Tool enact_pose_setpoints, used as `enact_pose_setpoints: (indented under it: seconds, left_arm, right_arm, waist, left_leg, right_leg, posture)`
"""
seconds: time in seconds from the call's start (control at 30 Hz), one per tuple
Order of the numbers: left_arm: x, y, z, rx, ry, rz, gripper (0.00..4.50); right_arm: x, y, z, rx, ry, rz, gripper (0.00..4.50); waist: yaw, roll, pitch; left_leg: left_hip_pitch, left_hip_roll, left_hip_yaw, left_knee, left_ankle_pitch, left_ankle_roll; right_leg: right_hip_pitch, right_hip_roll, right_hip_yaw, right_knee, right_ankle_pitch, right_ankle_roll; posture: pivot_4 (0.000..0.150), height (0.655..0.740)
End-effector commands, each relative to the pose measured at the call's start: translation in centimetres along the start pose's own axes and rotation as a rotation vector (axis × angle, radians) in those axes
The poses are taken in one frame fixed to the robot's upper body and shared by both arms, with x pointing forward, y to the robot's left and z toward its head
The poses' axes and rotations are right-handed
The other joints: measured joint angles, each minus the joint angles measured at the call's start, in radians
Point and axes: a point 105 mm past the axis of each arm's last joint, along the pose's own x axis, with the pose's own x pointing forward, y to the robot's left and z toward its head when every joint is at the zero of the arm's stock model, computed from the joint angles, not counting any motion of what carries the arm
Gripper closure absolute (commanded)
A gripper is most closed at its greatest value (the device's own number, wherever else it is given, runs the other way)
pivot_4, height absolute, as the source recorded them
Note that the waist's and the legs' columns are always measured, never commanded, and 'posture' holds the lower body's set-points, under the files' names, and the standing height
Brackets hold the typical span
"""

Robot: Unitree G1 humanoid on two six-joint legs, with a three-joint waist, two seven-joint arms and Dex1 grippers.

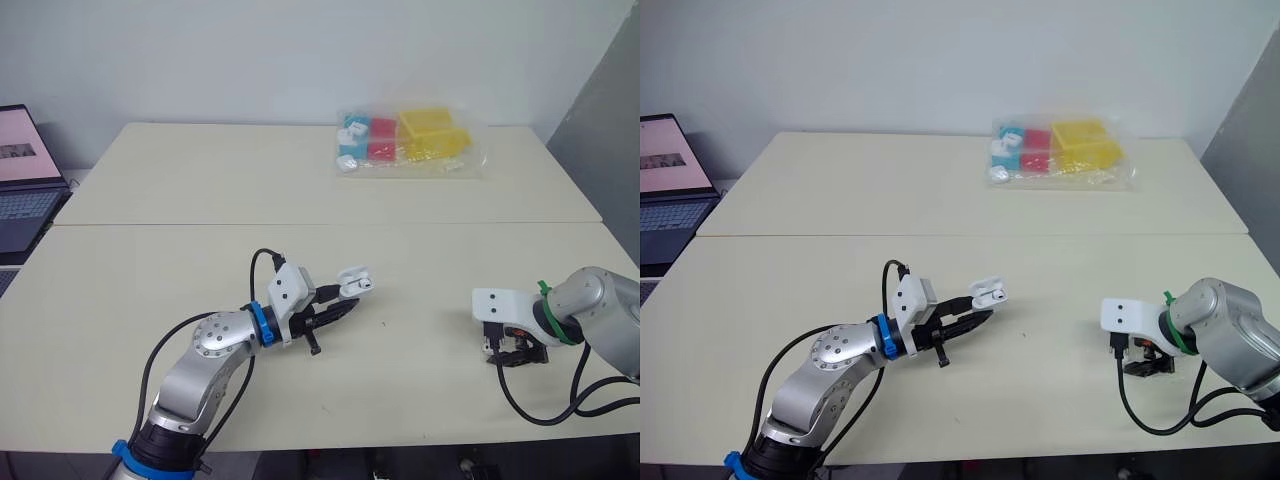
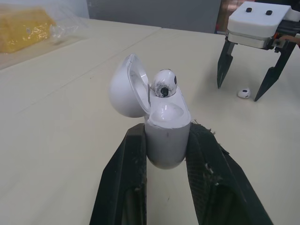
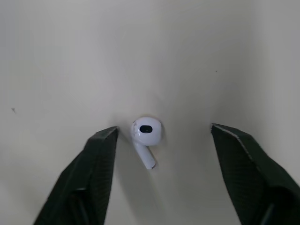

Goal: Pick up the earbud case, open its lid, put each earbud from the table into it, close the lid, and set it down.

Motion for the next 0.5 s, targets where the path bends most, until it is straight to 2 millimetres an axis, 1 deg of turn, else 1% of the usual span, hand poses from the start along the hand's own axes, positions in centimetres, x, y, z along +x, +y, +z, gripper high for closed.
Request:
enact_pose_setpoints:
  seconds: [0.03, 0.17, 0.4, 0.5]
  left_arm:
    - [0.1, -0.3, 1.1, 0.043, -0.038, -0.019, 3.73]
    - [0.2, -0.3, 1.1, 0.043, -0.039, -0.019, 3.73]
    - [0.2, -0.2, 1.1, 0.046, -0.040, -0.016, 3.73]
    - [0.2, 0.0, 1.2, 0.048, -0.043, -0.010, 3.73]
  right_arm:
    - [-0.2, -0.3, 0.1, -0.007, -0.005, -0.017, 2.58]
    - [-0.3, -0.2, 0.1, -0.008, -0.007, -0.010, 4.06]
    - [-0.5, -0.5, 0.1, -0.014, -0.012, -0.014, 4.10]
    - [-1.3, -1.0, 0.7, -0.027, -0.046, -0.030, 4.10]
  waist:
    - [0.000, 0.000, 0.000]
    - [0.000, 0.000, 0.000]
    - [0.000, 0.000, 0.000]
    - [0.000, 0.000, 0.000]
  left_leg:
    - [0.000, 0.000, 0.000, 0.000, 0.000, 0.000]
    - [0.000, 0.000, 0.000, 0.000, 0.000, 0.000]
    - [0.000, 0.000, 0.000, 0.000, 0.000, 0.000]
    - [0.000, 0.000, 0.000, 0.000, 0.000, 0.000]
  right_leg:
    - [0.000, 0.000, 0.000, 0.000, 0.000, 0.000]
    - [0.000, 0.000, 0.000, 0.000, 0.000, 0.000]
    - [0.000, 0.000, 0.000, 0.000, 0.000, 0.000]
    - [0.000, 0.000, 0.000, 0.000, 0.000, 0.000]
  posture:
    - [0.150, 0.7358]
    - [0.150, 0.7358]
    - [0.150, 0.7358]
    - [0.150, 0.7358]
